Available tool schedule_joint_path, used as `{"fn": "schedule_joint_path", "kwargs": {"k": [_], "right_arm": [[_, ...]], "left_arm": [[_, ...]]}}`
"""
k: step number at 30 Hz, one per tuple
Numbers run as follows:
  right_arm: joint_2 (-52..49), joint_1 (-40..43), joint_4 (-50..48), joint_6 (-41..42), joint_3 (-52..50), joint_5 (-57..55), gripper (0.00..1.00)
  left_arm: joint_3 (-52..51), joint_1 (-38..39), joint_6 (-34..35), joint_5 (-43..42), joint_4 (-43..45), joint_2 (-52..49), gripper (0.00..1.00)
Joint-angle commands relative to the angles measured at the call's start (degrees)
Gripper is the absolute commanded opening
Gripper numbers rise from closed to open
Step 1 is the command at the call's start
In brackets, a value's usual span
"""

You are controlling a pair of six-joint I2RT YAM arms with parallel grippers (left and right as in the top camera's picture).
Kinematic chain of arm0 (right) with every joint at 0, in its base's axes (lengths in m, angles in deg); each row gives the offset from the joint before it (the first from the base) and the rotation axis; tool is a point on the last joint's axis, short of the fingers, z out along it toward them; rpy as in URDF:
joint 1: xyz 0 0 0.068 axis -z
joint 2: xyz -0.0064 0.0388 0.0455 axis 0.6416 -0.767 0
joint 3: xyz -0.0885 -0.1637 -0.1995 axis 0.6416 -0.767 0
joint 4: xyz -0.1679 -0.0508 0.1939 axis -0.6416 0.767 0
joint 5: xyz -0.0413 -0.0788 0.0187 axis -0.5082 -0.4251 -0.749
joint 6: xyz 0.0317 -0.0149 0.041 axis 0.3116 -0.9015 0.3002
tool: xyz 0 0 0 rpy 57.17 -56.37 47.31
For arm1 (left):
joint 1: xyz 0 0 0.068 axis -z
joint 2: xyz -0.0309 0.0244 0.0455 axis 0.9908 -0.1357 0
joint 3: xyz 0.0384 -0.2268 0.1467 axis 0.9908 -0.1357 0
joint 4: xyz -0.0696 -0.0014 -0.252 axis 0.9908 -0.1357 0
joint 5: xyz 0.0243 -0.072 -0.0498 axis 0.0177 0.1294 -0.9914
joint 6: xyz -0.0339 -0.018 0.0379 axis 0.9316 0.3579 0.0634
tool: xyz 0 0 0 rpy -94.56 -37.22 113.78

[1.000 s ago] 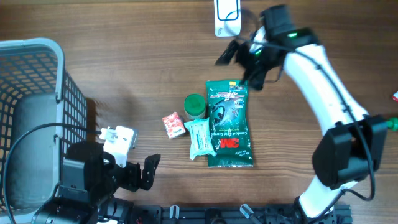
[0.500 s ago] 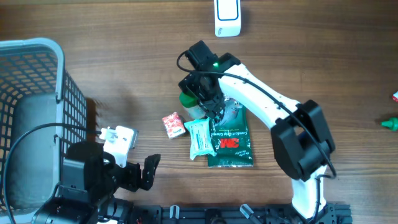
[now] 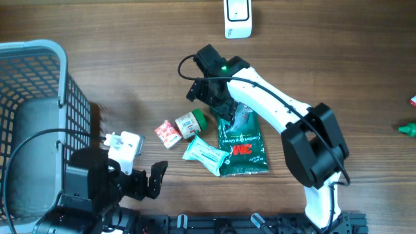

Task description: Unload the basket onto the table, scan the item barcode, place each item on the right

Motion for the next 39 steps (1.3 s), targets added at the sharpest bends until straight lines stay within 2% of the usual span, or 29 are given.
{"fn": "schedule_joint_path", "kwargs": {"k": [1, 3, 4, 5, 7, 10, 15, 18, 21, 26, 28, 29, 34, 35, 36, 39], "right_arm": [[2.2, -0.4, -0.9, -5.7, 1.2, 3.4, 1.00], [2.2, -1.9, -4.0, -18.5, 1.2, 3.3, 0.99], [2.2, -3.0, -4.3, -29.8, 1.2, 3.3, 1.00], [2.2, -4.0, -3.9, -37.4, 1.2, 3.1, 0.99], [2.2, -4.4, -3.4, -43.4, 1.2, 0.2, 1.00], [1.8, -5.0, -1.9, -54.1, 0.0, 1.9, 1.00], [1.3, -9.2, -1.0, -58.1, -0.5, -1.3, 1.00], [-1.2, -12.7, -1.9, -54.4, -0.5, -8.7, 1.00], [-4.4, -12.9, -1.7, -49.6, -0.5, -9.2, 1.00], [-4.8, -12.8, -2.4, -50.4, -0.5, -11.0, 0.99], [-4.8, -12.7, -2.6, -50.2, -0.4, -14.5, 0.84], [-4.8, -12.5, -2.6, -50.1, -0.3, -16.4, 0.80], [-4.3, -10.8, 4.6, -50.2, 4.1, -32.0, 0.80], [-4.2, -10.3, 5.6, -50.2, 4.5, -36.4, 0.80], [-4.2, -9.4, 7.8, -50.2, 4.5, -48.1, 0.81], [-4.2, -6.9, 10.9, -50.2, 4.5, -60.4, 0.84]], "left_arm": [[0.1, -0.3, -1.1, -0.1, 0.2, 0.3, 1.00], [0.1, -0.3, -1.1, -0.1, 0.2, 0.3, 1.00], [0.1, -0.3, -1.1, -0.1, 0.2, 0.3, 1.00], [0.1, -0.3, -1.1, -0.1, 0.2, 0.3, 1.00], [0.1, -0.3, -1.1, -0.1, 0.2, 0.3, 1.00], [0.1, -0.3, -1.1, -0.1, 0.2, 0.3, 1.00], [0.1, -0.3, -1.1, -0.1, 0.2, 0.3, 1.00], [0.1, -0.3, -1.1, -0.1, 0.2, 0.3, 1.00], [0.1, -0.3, -1.1, -0.1, 0.2, 0.3, 1.00], [0.1, -0.3, -1.1, -0.1, 0.2, 0.3, 1.00], [0.1, -0.3, -1.1, -0.1, 0.2, 0.3, 1.00], [0.1, -0.3, -1.1, -0.1, 0.2, 0.3, 1.00], [0.1, -0.3, -1.1, -0.1, 0.2, 0.3, 1.00], [0.1, -0.3, -1.1, -0.1, 0.2, 0.3, 1.00], [0.1, -0.3, -1.1, -0.1, 0.2, 0.3, 1.00], [0.1, -0.3, -1.1, -0.1, 0.2, 0.3, 1.00]]}}
